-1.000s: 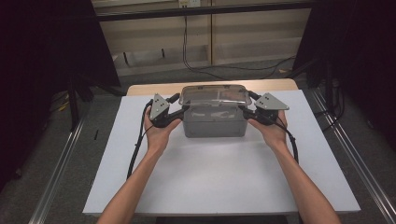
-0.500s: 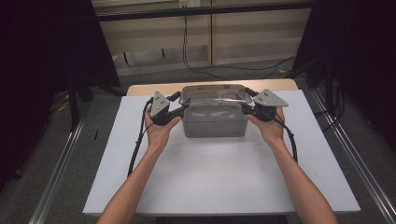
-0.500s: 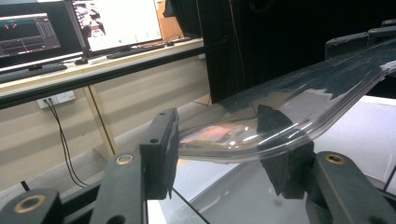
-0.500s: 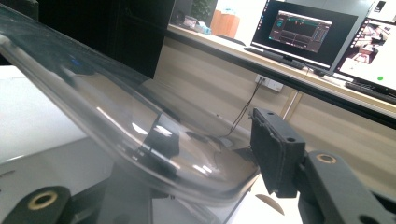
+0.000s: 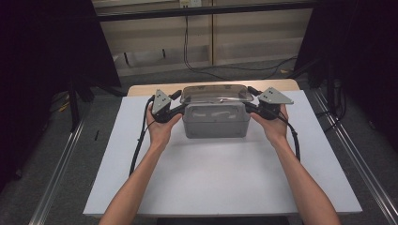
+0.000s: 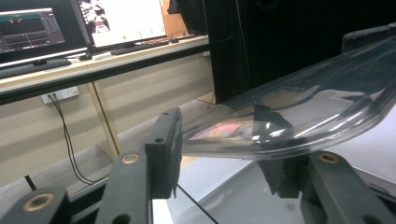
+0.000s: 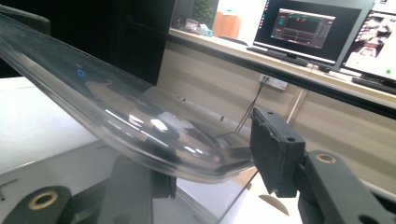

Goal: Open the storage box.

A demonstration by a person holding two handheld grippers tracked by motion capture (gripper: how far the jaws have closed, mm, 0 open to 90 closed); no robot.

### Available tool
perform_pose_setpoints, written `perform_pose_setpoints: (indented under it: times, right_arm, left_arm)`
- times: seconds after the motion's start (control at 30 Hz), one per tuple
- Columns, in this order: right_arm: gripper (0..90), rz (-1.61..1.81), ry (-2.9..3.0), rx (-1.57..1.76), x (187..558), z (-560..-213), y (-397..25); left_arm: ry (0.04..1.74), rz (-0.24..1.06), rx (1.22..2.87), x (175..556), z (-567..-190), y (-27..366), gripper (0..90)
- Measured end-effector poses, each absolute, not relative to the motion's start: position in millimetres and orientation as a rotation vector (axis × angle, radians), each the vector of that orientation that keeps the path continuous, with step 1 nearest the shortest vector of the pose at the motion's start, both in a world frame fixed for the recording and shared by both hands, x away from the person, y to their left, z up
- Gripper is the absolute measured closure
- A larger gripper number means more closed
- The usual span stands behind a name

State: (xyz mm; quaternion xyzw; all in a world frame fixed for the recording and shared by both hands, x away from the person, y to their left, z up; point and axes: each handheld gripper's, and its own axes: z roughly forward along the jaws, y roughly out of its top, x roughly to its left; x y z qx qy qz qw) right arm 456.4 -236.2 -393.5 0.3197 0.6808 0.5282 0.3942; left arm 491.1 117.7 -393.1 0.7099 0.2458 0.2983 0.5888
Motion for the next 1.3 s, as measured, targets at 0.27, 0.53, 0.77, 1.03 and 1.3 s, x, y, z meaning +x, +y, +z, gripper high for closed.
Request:
perform_pose_setpoints:
  times: [0.27, 0.53, 0.77, 1.03, 1.3]
  right_arm:
    - [54.0, 1.357, 1.721, 0.812, 460.7, -389.6, -236.2]
    - [54.7, 1.381, 1.694, 0.812, 464.2, -388.9, -237.4]
    - [56.0, 1.387, 1.689, 0.817, 466.1, -386.0, -238.2]
    - [55.8, 1.39, 1.681, 0.816, 470.5, -383.6, -238.4]
    - [53.8, 1.39, 1.669, 0.825, 475.4, -385.1, -239.3]
  left_arm:
    - [0.571, 0.705, 1.651, 498.5, -390.7, 120.8, 59.8]
    - [0.558, 0.719, 1.666, 506.6, -388.2, 119.7, 60.1]
    - [0.567, 0.726, 1.648, 510.6, -388.6, 120.4, 63.8]
    - [0.578, 0.72, 1.635, 514.7, -388.6, 121.0, 67.8]
    - [0.585, 0.717, 1.629, 518.4, -387.5, 119.5, 67.6]
